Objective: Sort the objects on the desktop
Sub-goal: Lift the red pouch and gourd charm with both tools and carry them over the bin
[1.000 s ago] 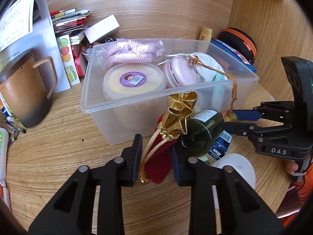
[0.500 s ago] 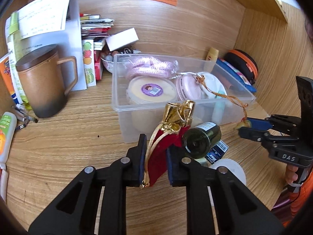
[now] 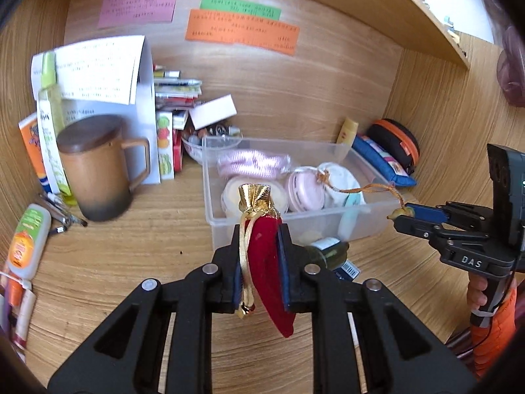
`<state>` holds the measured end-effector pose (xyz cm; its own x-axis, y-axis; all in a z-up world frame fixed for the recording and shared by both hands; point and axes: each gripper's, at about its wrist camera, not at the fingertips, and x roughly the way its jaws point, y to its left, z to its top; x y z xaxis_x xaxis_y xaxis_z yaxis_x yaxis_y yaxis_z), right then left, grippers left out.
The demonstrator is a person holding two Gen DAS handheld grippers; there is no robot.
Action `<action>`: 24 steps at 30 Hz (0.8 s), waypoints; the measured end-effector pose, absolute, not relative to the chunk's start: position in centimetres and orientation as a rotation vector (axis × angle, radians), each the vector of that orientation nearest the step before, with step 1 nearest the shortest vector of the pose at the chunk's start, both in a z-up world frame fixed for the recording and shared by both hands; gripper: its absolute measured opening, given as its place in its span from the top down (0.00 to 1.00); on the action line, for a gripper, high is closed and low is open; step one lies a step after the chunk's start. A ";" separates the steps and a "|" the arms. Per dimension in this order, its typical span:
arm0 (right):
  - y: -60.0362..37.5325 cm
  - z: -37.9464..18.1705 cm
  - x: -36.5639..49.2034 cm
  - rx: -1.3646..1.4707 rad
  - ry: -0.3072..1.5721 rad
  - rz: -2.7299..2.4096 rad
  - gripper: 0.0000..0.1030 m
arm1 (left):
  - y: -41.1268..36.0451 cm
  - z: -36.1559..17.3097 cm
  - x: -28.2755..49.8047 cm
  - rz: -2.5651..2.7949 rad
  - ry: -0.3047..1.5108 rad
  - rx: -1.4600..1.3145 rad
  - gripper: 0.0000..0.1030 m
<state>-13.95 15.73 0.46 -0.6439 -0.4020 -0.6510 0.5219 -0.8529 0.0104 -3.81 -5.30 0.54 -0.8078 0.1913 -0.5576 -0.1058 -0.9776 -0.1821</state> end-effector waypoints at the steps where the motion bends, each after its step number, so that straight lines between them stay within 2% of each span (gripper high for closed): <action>1: 15.8 0.6 -14.1 0.905 0.237 -2.453 0.72 | -5.2 0.8 -3.8 2.840 -0.207 -0.891 0.83; 24: 16.2 3.4 -19.0 0.860 0.186 -2.465 0.72 | -3.6 5.2 -8.6 2.808 -0.156 -0.818 0.83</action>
